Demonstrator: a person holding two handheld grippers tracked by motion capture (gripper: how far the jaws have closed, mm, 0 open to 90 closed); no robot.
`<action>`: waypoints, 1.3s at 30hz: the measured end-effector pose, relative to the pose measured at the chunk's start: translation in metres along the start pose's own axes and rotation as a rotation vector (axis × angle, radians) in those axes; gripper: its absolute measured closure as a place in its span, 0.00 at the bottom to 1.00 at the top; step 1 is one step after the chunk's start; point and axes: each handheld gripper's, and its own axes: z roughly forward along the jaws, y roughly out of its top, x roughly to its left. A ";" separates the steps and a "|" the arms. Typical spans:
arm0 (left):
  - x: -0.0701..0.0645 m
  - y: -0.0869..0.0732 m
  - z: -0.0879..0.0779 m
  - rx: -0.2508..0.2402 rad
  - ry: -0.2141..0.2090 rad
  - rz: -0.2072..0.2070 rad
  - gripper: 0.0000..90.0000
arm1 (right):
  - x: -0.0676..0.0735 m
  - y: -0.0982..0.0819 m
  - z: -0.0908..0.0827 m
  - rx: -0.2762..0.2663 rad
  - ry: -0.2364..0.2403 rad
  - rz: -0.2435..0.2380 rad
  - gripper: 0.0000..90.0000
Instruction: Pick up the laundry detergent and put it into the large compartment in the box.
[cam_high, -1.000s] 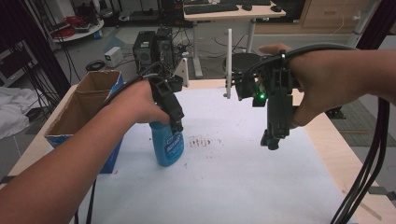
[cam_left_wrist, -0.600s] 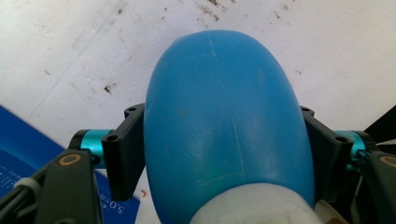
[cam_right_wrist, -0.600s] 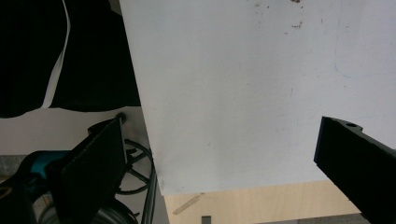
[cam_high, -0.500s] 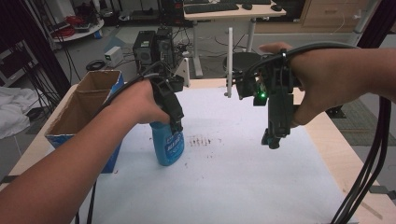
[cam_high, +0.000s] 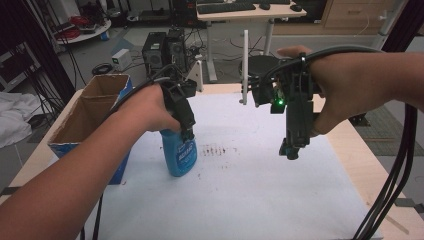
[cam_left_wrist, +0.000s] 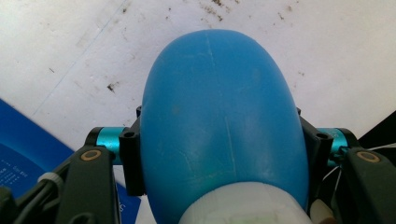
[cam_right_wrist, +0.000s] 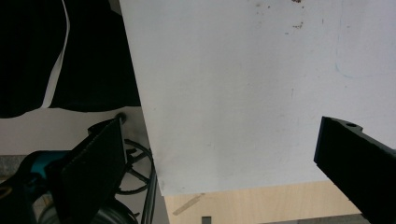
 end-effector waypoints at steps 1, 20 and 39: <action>0.000 0.000 0.000 -0.001 -0.002 -0.005 0.41 | 0.000 0.000 0.000 0.000 0.000 -0.003 0.01; -0.011 -0.010 -0.045 -0.002 -0.011 0.027 0.41 | 0.004 0.004 0.001 0.007 0.000 -0.013 0.01; 0.011 -0.037 -0.143 -0.016 0.029 -0.047 0.41 | 0.002 0.013 0.003 0.013 0.006 -0.042 0.01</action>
